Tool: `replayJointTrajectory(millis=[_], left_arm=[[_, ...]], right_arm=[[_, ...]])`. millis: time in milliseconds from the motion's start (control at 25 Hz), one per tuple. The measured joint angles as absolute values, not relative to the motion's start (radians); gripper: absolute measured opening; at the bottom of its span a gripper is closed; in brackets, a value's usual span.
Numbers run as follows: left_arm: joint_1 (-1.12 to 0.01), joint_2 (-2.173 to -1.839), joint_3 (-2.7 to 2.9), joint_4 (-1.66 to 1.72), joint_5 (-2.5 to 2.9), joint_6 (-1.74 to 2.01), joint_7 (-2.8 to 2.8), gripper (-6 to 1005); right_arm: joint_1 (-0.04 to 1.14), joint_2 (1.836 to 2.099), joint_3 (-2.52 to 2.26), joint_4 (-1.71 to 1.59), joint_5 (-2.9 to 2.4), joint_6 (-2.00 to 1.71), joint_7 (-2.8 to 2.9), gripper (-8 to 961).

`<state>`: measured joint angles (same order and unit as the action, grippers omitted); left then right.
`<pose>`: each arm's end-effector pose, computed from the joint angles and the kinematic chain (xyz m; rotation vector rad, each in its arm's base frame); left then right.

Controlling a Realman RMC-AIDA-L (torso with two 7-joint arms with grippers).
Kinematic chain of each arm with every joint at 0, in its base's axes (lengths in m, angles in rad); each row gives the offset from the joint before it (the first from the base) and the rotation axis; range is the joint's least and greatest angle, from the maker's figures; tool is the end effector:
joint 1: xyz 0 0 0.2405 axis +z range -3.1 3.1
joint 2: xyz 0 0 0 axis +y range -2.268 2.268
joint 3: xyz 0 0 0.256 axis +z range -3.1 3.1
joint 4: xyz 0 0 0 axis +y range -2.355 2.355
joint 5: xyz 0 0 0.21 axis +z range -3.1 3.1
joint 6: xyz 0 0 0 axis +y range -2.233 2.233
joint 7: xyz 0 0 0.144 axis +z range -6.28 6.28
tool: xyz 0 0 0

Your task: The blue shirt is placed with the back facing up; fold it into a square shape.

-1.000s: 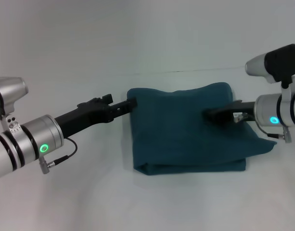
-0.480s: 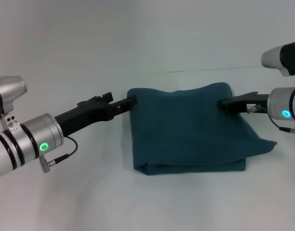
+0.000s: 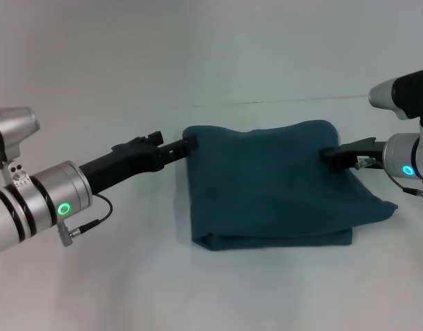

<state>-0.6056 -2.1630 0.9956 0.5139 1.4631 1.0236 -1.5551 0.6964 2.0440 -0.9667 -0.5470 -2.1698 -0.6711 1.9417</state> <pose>-0.2200 0.3879 -0.0540 -2.2807 -1.0683 -0.9382 0.2917 0.4325 -0.0049 -2.1415 1.0002 0.1292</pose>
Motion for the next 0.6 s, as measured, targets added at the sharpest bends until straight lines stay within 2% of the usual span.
replayJointTrajectory(millis=[320,600], left_arm=[[-0.601,-2.163,0.996,0.514,1.463,1.023,-1.56,953],[-0.599,-2.163,0.996,0.514,1.463,1.028,-1.562,953]], right_arm=[[0.706,2.045,-0.971,-0.543,-2.195,-0.641,1.941,8],[0.691,2.056,-0.962,-0.602,-2.202,-0.646,1.94,10]])
